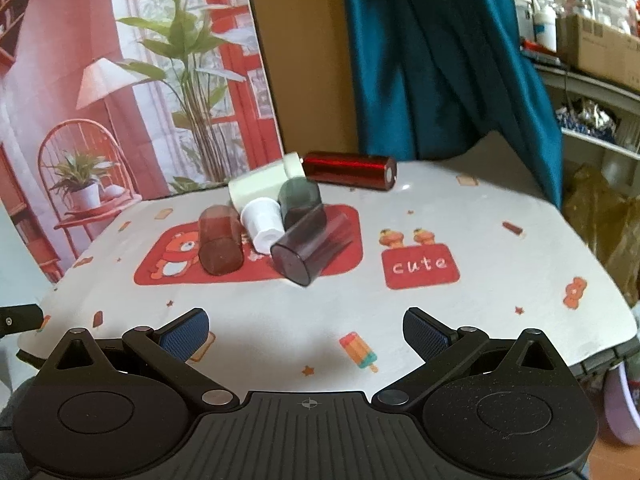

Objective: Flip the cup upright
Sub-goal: 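Move the right gripper to the dark grey cup lying sideways and grasp it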

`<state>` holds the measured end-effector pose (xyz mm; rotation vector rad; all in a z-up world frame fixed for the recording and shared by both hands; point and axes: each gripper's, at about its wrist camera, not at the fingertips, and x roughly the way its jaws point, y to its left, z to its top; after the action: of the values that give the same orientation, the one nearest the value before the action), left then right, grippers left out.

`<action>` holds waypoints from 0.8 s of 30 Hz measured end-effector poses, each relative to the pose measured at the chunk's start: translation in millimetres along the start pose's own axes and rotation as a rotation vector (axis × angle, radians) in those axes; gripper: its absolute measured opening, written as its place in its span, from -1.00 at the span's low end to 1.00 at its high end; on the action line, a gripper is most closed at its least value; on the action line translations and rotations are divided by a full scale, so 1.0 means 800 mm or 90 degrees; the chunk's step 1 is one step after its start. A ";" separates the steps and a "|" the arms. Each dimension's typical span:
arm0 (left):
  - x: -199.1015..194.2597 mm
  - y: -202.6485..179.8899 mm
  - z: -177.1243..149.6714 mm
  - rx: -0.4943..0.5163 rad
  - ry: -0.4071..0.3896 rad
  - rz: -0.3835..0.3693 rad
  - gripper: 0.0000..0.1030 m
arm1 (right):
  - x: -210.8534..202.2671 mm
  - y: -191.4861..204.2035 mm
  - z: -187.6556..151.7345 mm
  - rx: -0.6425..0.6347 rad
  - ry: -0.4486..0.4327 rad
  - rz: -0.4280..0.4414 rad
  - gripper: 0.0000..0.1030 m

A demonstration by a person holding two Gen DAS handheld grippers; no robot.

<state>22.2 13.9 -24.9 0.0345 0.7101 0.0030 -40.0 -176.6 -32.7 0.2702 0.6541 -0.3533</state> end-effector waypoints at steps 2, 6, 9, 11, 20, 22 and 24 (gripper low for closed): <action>0.008 0.001 0.000 0.004 0.010 0.000 1.00 | 0.007 -0.003 0.000 0.010 0.010 -0.001 0.99; 0.025 0.005 0.005 0.006 0.017 -0.009 1.00 | 0.021 -0.010 0.001 0.023 0.030 0.007 0.99; 0.043 0.006 0.014 0.011 0.015 -0.009 1.00 | 0.034 -0.015 0.004 0.027 0.054 0.017 0.99; 0.060 0.007 0.022 0.015 0.010 -0.010 1.00 | 0.044 -0.014 0.008 0.011 0.065 -0.007 0.99; 0.176 0.025 0.045 -0.023 0.015 -0.011 1.00 | 0.098 -0.021 0.038 -0.007 0.064 -0.064 0.99; 0.200 0.028 0.040 -0.017 0.019 0.010 1.00 | 0.118 -0.023 0.048 0.000 0.062 -0.067 0.99; 0.222 0.035 0.033 -0.018 0.039 0.019 1.00 | 0.138 -0.022 0.058 0.007 0.064 -0.069 0.99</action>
<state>174.2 43.6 -119.8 0.0171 0.7706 0.0423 59.4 -235.0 -69.9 0.2649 0.7683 -0.4487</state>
